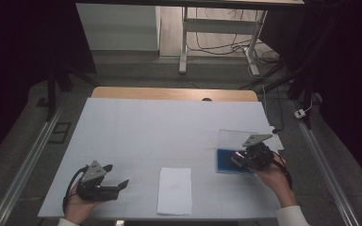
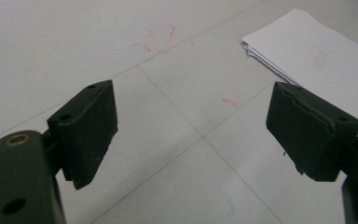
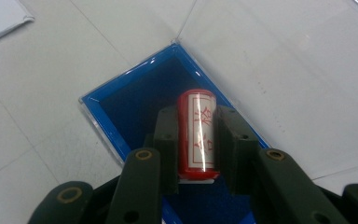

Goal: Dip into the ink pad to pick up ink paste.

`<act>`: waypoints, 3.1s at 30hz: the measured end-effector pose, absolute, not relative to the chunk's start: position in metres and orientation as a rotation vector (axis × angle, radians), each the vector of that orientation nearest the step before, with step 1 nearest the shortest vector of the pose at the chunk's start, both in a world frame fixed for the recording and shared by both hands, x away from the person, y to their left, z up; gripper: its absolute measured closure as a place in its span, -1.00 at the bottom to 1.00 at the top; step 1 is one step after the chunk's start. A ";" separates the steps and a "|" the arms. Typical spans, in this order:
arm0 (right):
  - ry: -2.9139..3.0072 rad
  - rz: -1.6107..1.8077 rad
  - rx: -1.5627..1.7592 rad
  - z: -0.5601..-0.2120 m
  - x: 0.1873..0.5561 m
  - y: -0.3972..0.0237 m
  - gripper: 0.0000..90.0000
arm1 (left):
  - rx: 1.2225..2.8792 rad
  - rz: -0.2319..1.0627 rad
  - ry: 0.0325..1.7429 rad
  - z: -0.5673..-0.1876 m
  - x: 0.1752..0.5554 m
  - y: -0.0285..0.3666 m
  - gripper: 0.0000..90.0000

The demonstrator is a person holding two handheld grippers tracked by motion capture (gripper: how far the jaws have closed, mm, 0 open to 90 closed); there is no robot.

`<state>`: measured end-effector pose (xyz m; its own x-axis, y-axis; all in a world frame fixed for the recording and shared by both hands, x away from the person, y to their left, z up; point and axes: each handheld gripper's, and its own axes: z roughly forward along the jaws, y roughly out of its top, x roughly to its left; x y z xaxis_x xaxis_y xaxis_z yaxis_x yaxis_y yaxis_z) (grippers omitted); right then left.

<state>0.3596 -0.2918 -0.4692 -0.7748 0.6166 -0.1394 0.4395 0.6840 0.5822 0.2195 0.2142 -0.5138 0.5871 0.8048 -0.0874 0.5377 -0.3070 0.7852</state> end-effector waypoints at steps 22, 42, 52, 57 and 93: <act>2.551 0.786 0.847 -0.473 0.357 -0.293 0.58 | 2.005 0.413 1.070 -0.515 0.219 0.211 -0.62; 2.540 0.791 0.836 -0.474 0.355 -0.293 0.58 | 2.003 0.420 1.072 -0.514 0.218 0.211 -0.62; 2.488 0.929 0.851 -0.459 0.354 -0.306 0.57 | 1.997 0.424 1.080 -0.514 0.218 0.215 -0.62; 2.445 0.997 0.850 -0.446 0.350 -0.312 0.57 | 1.996 0.428 1.084 -0.514 0.218 0.217 -0.62; 2.469 0.918 0.849 -0.453 0.354 -0.295 0.57 | 2.012 0.427 1.088 -0.517 0.220 0.215 -0.62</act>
<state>0.3536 -0.2955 -0.4534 -0.7492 0.6495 -0.1298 0.4070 0.6061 0.6834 0.2200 0.2150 -0.5169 0.5744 0.8153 -0.0725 0.5480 -0.3172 0.7740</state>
